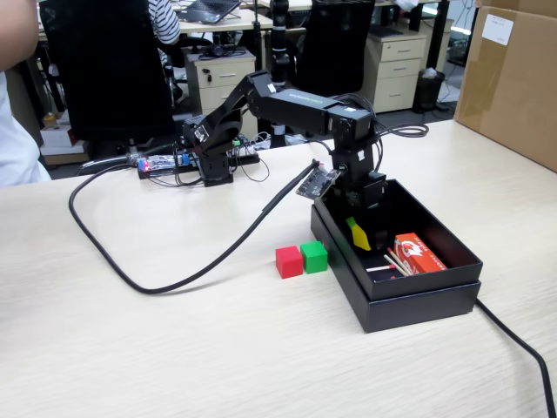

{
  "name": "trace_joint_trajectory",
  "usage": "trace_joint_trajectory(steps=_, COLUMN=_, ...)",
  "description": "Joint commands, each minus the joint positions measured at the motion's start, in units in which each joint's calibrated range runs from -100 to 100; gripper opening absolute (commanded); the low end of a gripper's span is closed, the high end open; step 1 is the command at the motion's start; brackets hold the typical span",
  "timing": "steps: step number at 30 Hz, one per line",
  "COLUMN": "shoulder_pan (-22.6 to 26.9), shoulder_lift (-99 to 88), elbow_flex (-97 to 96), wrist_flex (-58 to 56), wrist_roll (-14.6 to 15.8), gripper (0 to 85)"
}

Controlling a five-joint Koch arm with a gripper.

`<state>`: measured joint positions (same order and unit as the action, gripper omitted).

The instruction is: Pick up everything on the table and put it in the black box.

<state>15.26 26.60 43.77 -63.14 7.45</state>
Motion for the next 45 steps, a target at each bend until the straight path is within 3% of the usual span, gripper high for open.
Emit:
trace_joint_trajectory(steps=1, shoulder_pan=0.20, shoulder_lift=-1.53, elbow_flex=4.10, wrist_flex=1.93, wrist_roll=-0.88, gripper=26.2)
trace_joint_trajectory(steps=7, shoulder_pan=-0.39, shoulder_lift=-9.22, elbow_flex=2.20, wrist_flex=1.93, wrist_roll=-0.83, gripper=37.5)
trace_joint_trajectory(steps=11, shoulder_pan=-2.05, shoulder_lift=-24.71, elbow_flex=1.56, wrist_flex=1.67, wrist_roll=-1.12, gripper=37.5)
trace_joint_trajectory(steps=17, shoulder_pan=-7.77, shoulder_lift=-42.04, elbow_flex=-5.24, wrist_flex=1.76, wrist_roll=-1.90, gripper=38.0)
trace_joint_trajectory(steps=20, shoulder_pan=-10.40, shoulder_lift=-45.02, elbow_flex=-18.11, wrist_flex=1.76, wrist_roll=-3.03, gripper=46.0)
trace_joint_trajectory(steps=28, shoulder_pan=-11.28, shoulder_lift=-38.94, elbow_flex=-27.99, wrist_flex=1.76, wrist_roll=-2.59, gripper=46.8)
trace_joint_trajectory(steps=45, shoulder_pan=-10.99, shoulder_lift=-15.99, elbow_flex=-20.11, wrist_flex=1.76, wrist_roll=-2.59, gripper=46.9)
